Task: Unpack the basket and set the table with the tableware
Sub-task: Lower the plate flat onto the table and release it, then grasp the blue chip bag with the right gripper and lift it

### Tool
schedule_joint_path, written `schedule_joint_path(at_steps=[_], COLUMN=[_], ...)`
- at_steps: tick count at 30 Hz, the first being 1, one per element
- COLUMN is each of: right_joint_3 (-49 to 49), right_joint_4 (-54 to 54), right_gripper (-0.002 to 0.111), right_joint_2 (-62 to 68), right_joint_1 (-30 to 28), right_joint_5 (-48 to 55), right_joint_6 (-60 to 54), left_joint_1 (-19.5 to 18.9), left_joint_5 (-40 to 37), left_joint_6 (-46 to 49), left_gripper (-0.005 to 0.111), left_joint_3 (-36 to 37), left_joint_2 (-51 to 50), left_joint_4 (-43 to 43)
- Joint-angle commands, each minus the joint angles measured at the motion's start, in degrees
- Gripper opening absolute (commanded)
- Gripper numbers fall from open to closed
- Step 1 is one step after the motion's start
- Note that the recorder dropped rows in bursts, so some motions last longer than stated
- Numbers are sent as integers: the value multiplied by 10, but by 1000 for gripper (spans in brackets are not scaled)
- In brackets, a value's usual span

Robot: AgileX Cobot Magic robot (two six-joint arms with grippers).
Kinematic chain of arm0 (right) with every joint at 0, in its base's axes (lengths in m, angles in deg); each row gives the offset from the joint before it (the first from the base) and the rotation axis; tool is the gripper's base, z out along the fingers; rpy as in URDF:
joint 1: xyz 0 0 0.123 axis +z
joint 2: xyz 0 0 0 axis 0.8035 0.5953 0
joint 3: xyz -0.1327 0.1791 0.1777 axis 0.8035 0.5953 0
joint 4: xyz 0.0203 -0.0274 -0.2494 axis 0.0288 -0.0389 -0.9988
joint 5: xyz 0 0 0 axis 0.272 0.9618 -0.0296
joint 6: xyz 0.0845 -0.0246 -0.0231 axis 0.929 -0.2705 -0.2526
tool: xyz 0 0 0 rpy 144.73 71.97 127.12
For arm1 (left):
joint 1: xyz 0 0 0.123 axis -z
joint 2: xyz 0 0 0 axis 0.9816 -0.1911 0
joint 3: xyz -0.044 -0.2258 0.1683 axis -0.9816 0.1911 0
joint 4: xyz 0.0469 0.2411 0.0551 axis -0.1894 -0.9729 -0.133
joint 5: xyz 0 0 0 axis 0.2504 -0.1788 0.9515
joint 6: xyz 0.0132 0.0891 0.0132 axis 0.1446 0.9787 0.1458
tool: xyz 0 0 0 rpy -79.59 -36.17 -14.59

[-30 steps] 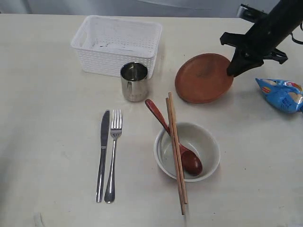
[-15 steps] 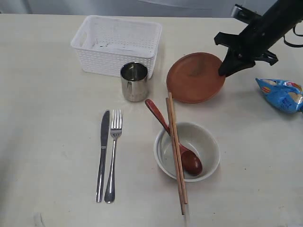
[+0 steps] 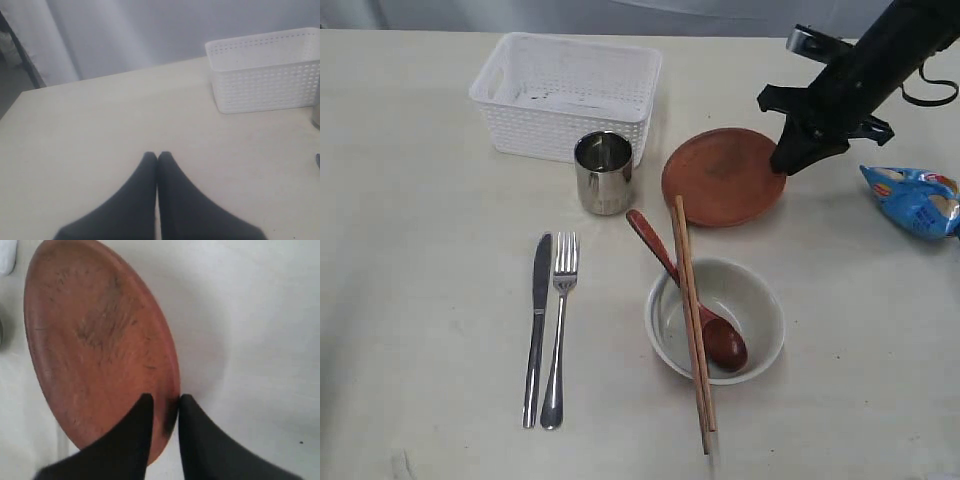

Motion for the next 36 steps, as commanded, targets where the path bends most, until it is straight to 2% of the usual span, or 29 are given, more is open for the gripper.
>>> schedule_joint_path(at_steps=[1,6,13,21,31,36], right_joint_3=[2,0,-39,-38,17,51], right_joint_4=[-6,-13,-139,-285,-365,-380], right_gripper=[45,46,47,64,64,64], right_joint_2=[1,-10,-57,-104,-107,-107], right_joint_1=[0,-1,-1,-1,-1,-1], right_joint_5=[-7,0,48,80,87,47], right_joint_6=[0,1,44,154,215,214], left_joint_1=[4,4,4,4,4,4], left_joint_5=[6,6,6,6,6,6], left_joint_6=[-4,-4,-4,-4,-4,-4], left_gripper=[0,0,0,0,0,0], left_joint_3=[1,1,1,1,1,1], left_joint_2=[2,2,2,2,2,2], left_joint_4=[3,3,3,3,3,3])
